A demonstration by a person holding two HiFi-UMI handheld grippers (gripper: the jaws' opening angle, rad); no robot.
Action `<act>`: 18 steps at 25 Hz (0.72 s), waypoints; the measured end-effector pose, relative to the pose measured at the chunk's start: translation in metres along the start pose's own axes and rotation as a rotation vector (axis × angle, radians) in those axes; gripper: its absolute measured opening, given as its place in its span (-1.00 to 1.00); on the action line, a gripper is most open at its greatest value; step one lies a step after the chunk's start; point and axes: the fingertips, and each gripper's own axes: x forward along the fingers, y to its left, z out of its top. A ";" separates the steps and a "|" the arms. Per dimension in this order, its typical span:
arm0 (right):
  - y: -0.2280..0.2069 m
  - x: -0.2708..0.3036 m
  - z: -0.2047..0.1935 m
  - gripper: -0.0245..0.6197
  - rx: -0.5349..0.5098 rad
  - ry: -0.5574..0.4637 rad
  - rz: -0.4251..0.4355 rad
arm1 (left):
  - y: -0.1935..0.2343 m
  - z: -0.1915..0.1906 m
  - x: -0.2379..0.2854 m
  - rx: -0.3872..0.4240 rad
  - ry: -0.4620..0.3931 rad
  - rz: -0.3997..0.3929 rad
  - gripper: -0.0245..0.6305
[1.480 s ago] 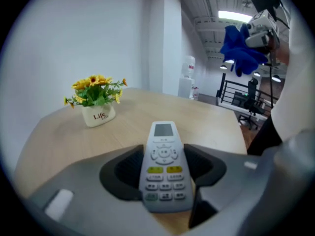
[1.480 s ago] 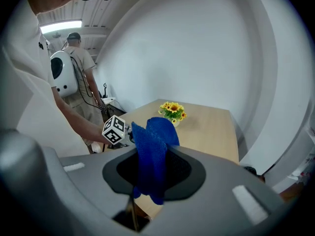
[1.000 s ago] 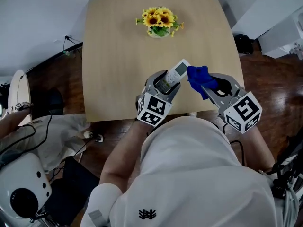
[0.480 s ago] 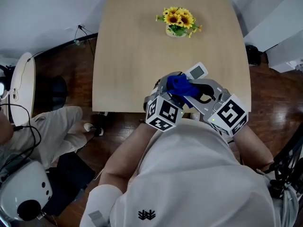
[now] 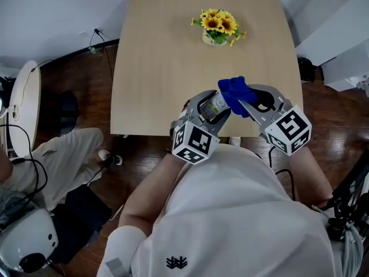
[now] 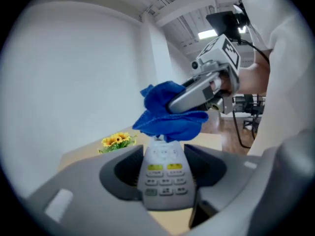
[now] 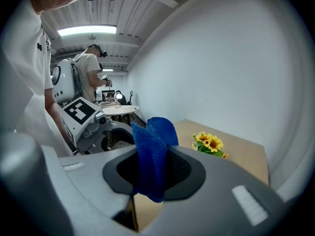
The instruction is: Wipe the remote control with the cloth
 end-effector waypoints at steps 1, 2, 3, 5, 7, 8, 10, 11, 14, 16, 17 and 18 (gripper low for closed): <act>-0.007 -0.003 -0.001 -0.65 0.003 0.001 -0.017 | 0.000 -0.001 0.000 -0.001 -0.001 0.001 -0.09; -0.014 -0.006 -0.003 -0.65 0.006 0.002 -0.034 | 0.001 -0.002 0.001 -0.002 -0.002 0.002 -0.09; -0.022 -0.009 -0.005 -0.65 0.011 0.005 -0.053 | 0.002 -0.003 0.003 -0.004 -0.003 0.003 -0.09; -0.035 -0.014 -0.008 -0.65 0.021 0.008 -0.086 | 0.003 -0.004 0.006 -0.011 -0.005 0.005 -0.09; -0.041 -0.020 -0.008 -0.65 0.029 0.001 -0.104 | 0.002 -0.004 0.008 -0.017 -0.010 0.005 -0.09; -0.040 -0.022 -0.007 -0.65 0.030 -0.005 -0.105 | 0.002 -0.003 0.009 -0.018 -0.012 0.004 -0.09; -0.034 -0.025 -0.001 -0.65 0.028 -0.023 -0.092 | 0.000 -0.001 0.011 -0.015 -0.017 0.003 -0.09; -0.028 -0.025 0.003 -0.65 0.024 -0.035 -0.078 | 0.000 0.000 0.012 -0.013 -0.019 0.002 -0.09; -0.003 -0.022 0.020 -0.65 0.003 -0.073 -0.010 | -0.002 0.004 0.015 -0.008 -0.022 -0.003 -0.09; 0.019 -0.018 0.030 -0.65 -0.019 -0.093 0.046 | -0.003 0.005 0.016 -0.006 -0.023 -0.004 -0.09; 0.031 -0.016 0.034 -0.65 -0.028 -0.101 0.076 | -0.004 0.005 0.016 -0.005 -0.024 -0.005 -0.09; 0.042 -0.015 0.037 -0.65 -0.037 -0.106 0.105 | -0.004 0.005 0.016 -0.005 -0.025 -0.004 -0.09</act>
